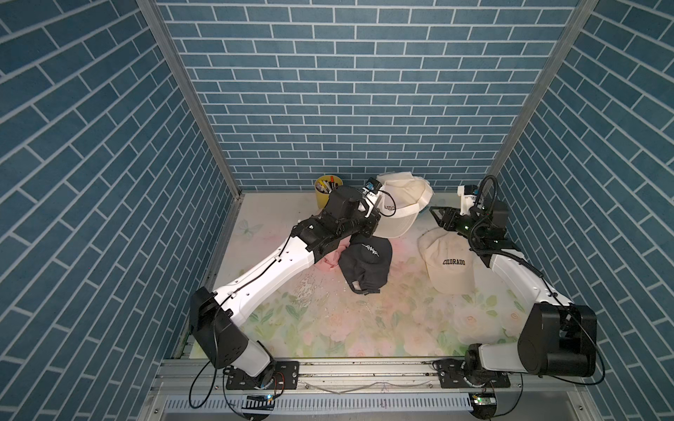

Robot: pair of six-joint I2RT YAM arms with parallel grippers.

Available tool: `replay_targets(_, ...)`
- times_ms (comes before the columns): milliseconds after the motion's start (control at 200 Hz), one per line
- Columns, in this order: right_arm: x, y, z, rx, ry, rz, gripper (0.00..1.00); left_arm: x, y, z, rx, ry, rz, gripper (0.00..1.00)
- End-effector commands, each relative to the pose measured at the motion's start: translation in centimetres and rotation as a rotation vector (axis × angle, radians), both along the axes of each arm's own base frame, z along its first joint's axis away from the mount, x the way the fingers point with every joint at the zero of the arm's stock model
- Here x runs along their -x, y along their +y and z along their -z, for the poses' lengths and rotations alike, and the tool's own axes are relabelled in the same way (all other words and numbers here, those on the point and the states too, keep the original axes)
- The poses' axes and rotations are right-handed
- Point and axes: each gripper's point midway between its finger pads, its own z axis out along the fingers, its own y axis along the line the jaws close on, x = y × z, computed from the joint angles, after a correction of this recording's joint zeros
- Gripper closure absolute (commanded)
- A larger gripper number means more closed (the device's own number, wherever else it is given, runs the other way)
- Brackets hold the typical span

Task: Open the adjustable buckle of the baseball cap
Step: Pick up the baseball cap from the center of the board.

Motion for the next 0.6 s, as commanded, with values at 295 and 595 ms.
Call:
replay_targets(295, -1.1, 1.7, -3.2, -0.011, -0.186, 0.014, 0.49, 1.4, -0.8, -2.7, 0.100, -0.051, 0.083, 1.00)
replay_targets(595, -1.3, 0.7, -2.9, 0.016, -0.203, 0.058, 0.50, 2.4, -0.5, -3.2, 0.134, -0.067, 0.106, 1.00)
